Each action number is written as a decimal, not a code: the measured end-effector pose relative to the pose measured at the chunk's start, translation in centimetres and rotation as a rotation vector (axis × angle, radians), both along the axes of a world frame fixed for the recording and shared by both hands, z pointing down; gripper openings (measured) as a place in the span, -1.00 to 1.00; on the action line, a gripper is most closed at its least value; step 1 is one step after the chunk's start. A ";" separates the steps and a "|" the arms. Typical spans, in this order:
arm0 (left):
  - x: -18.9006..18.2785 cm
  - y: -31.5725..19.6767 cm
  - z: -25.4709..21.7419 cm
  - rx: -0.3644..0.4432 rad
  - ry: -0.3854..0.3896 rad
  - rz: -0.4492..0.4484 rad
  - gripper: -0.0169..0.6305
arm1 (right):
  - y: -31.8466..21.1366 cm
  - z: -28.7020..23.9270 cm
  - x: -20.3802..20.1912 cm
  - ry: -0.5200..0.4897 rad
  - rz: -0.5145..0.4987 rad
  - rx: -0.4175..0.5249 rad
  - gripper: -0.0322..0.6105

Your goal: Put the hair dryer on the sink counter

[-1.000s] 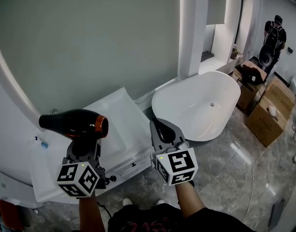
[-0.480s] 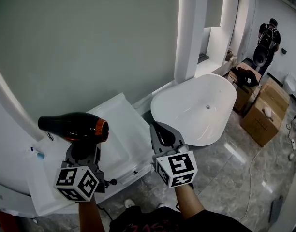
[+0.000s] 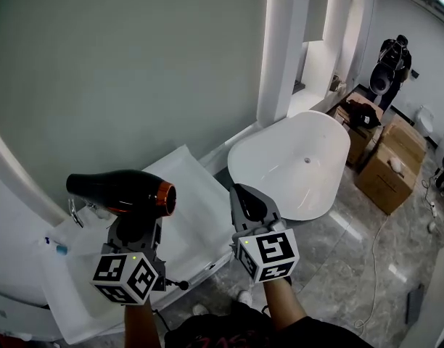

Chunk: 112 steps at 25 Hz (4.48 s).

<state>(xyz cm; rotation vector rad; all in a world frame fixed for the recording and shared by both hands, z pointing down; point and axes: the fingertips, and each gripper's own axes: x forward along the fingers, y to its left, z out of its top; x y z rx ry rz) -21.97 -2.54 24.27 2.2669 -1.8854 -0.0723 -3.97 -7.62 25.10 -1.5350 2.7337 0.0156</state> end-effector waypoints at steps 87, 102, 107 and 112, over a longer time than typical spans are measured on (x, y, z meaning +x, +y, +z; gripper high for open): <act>6.8 -19.0 33.5 -0.689 -0.013 0.180 -0.43 | -13.9 23.5 3.0 0.081 -0.017 -0.468 -0.83; 8.8 -18.0 37.3 -0.784 -0.058 0.257 -0.43 | -14.0 24.9 4.0 0.094 -0.013 -0.489 -0.83; 8.9 -17.6 38.1 -0.805 -0.060 0.266 -0.43 | -14.1 25.2 4.4 0.096 -0.001 -0.496 -0.83; 9.3 -17.3 38.4 -0.817 -0.065 0.278 -0.43 | -14.0 25.1 4.6 0.096 0.001 -0.494 -0.83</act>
